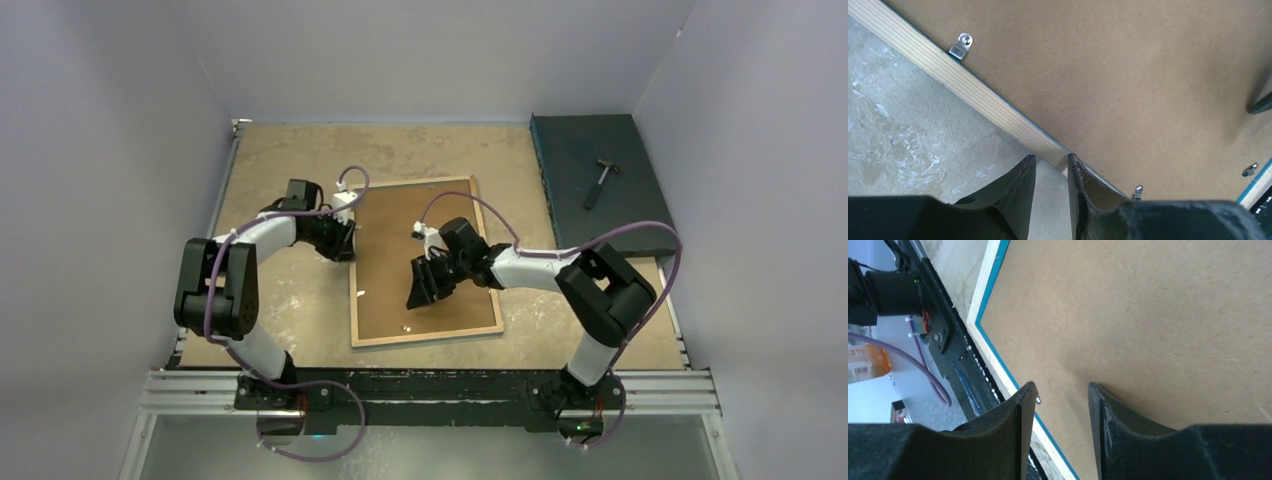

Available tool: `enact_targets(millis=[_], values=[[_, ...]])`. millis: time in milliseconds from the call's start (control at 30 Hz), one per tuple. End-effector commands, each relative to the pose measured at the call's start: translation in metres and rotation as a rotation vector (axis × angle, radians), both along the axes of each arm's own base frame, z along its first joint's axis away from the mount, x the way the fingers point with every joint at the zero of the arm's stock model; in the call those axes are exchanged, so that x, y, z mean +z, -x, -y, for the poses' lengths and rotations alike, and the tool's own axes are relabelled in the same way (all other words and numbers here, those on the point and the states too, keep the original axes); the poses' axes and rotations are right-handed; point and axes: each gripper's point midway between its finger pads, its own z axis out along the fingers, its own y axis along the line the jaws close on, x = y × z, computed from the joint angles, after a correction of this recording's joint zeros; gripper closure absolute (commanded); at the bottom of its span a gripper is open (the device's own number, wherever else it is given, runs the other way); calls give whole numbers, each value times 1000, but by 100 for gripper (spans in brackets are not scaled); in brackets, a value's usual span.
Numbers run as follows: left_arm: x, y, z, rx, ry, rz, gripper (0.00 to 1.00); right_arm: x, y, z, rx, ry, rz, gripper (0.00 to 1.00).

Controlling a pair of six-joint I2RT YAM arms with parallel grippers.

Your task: Put the photo into the frame

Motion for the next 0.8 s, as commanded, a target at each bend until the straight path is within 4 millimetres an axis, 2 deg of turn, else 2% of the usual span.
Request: enact_targets(millis=[0, 167, 333, 767], values=[[-12, -2, -2, -15, -19, 9, 73, 4, 20, -6, 107, -19, -1, 54], [-17, -2, -3, -13, -31, 10, 75, -3, 29, -14, 163, -18, -25, 55], [-20, -5, -5, -7, -44, 16, 76, -10, 45, -14, 226, -4, -55, 57], [-23, -9, -8, 13, -69, 26, 81, -6, 61, -17, 316, -10, -74, 61]])
